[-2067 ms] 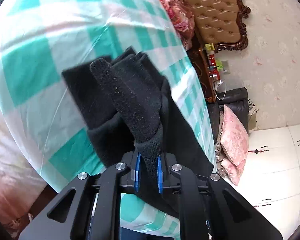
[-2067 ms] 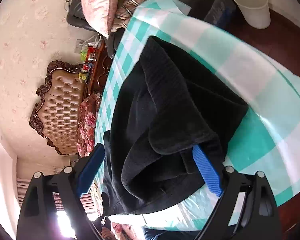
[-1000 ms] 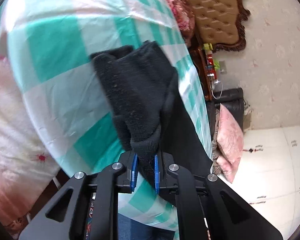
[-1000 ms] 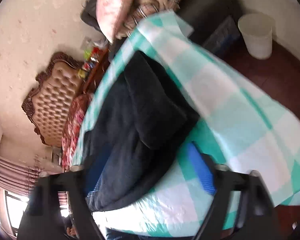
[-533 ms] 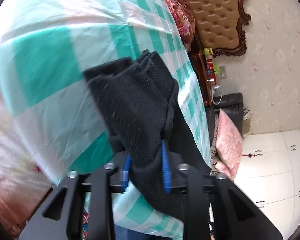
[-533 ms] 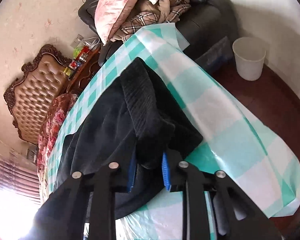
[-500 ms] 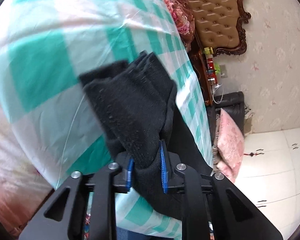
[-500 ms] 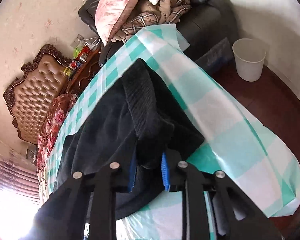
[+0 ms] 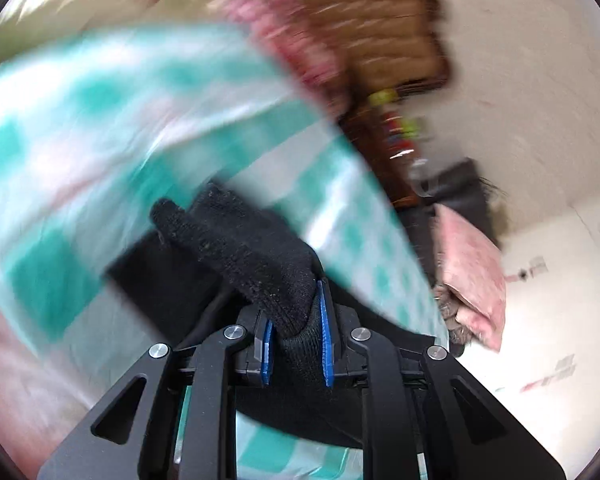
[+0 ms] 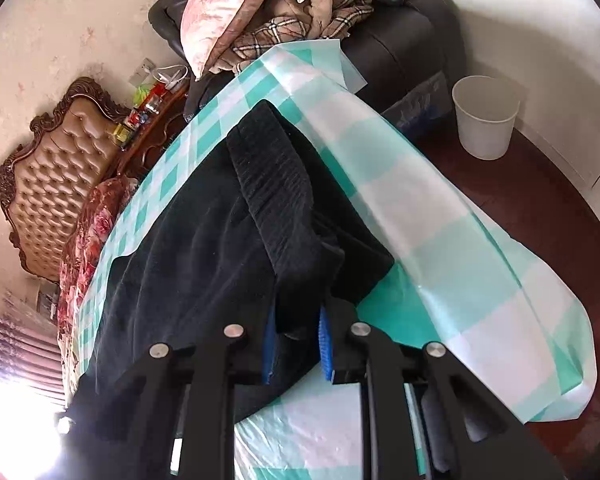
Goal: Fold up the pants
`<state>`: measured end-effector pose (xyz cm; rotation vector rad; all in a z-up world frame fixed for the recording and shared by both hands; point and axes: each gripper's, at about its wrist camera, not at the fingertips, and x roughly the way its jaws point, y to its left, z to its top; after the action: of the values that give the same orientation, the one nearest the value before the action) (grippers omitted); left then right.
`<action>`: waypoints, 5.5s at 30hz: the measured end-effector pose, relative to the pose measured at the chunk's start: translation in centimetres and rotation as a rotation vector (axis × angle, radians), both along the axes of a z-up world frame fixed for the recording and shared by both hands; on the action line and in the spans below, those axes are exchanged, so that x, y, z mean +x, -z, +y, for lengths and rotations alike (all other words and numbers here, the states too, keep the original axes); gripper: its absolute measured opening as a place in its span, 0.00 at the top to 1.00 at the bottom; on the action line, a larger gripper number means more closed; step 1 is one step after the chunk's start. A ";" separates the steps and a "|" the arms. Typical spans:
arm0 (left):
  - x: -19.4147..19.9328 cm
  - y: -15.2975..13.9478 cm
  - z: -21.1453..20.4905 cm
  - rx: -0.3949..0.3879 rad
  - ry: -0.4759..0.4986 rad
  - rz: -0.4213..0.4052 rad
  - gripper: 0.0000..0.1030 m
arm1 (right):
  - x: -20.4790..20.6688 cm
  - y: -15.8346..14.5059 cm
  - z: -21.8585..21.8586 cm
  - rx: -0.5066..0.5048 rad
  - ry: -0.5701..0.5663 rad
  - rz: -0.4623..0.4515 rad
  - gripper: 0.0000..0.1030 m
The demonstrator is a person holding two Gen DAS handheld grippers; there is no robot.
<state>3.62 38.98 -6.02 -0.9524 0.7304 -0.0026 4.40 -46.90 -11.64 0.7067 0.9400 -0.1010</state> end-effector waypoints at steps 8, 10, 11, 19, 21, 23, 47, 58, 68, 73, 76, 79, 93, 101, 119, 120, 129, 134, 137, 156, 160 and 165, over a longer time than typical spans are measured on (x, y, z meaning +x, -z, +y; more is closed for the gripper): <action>-1.4 7.9 2.0 -0.096 -0.074 0.153 0.84 | -0.2 -1.0 1.1 -0.074 -0.028 -0.011 0.82; -1.2 7.5 1.6 -0.064 -0.074 0.160 0.84 | -0.7 -2.2 1.4 -0.077 -0.038 -0.044 0.82; -1.0 7.6 1.6 -0.067 -0.077 0.170 0.84 | -0.8 -2.8 1.6 -0.082 -0.043 -0.059 0.82; -3.6 4.9 -0.7 0.071 -0.143 0.171 0.72 | -2.3 -1.2 1.1 -0.132 0.006 0.010 0.64; -5.3 3.4 -2.9 0.148 -0.128 0.156 0.69 | -4.5 -2.3 0.6 -0.242 0.087 0.019 0.52; -6.2 2.4 -5.9 0.131 -0.066 0.129 0.69 | -5.9 -3.1 1.3 -0.295 0.104 0.017 0.53; 3.0 11.1 -29.7 -0.511 0.404 0.251 0.67 | -5.1 3.0 21.7 0.156 -0.355 0.040 0.54; 3.0 8.4 -30.3 -0.399 0.411 0.172 0.98 | -6.2 3.6 19.1 0.291 -0.295 0.021 0.46; 2.9 7.3 -30.3 -0.401 0.423 0.137 0.98 | -4.8 4.4 22.2 0.417 -0.337 0.058 0.46; 3.0 6.5 -30.5 -0.399 0.426 0.117 0.99 | -3.6 5.1 23.6 0.480 -0.347 0.060 0.47; 3.1 5.9 -30.5 -0.400 0.426 0.104 0.99 | -3.0 5.4 24.0 0.520 -0.338 0.065 0.47; 3.0 5.6 -30.4 -0.403 0.428 0.093 0.99 | -2.7 5.5 24.4 0.515 -0.335 0.060 0.49; 2.0 9.6 -30.6 -0.369 0.441 0.201 0.99 | -3.0 5.4 24.4 0.318 -0.347 0.067 0.95; 0.4 9.5 -29.2 -0.353 0.486 0.223 0.92 | -2.8 4.8 25.9 0.193 -0.401 0.076 0.91; 1.1 4.2 -16.4 0.653 0.325 0.017 0.51 | -1.6 -1.5 26.9 -0.515 -0.412 -0.114 0.17; 1.1 3.9 -14.3 0.650 0.277 0.032 0.51 | -1.2 -1.1 26.2 -0.536 -0.392 -0.107 0.17; 6.6 2.1 -6.3 0.864 0.101 0.230 0.84 | -0.1 2.2 24.8 -0.654 -0.365 -0.064 0.08; 12.5 5.5 -6.2 0.852 0.190 0.333 0.80 | 0.1 2.0 24.4 -0.613 -0.371 -0.038 0.06; 12.7 5.4 -3.4 0.776 0.107 0.363 0.86 | -0.3 0.6 23.5 -0.598 -0.371 -0.061 0.07; 21.1 1.5 -48.5 0.744 0.898 -0.224 0.86 | 7.1 2.0 15.1 -0.754 -0.260 0.010 0.34; 23.7 4.8 -52.0 0.876 0.880 -0.074 0.72 | 6.4 2.1 15.1 -0.758 -0.278 -0.010 0.34; 22.7 1.8 -53.3 0.809 0.870 -0.171 0.77 | 6.1 2.1 15.4 -0.767 -0.281 -0.029 0.32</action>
<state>26.28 -14.35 -7.84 0.1776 0.8361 -0.5084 10.50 -31.46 -13.73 -0.1327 0.8748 -0.1881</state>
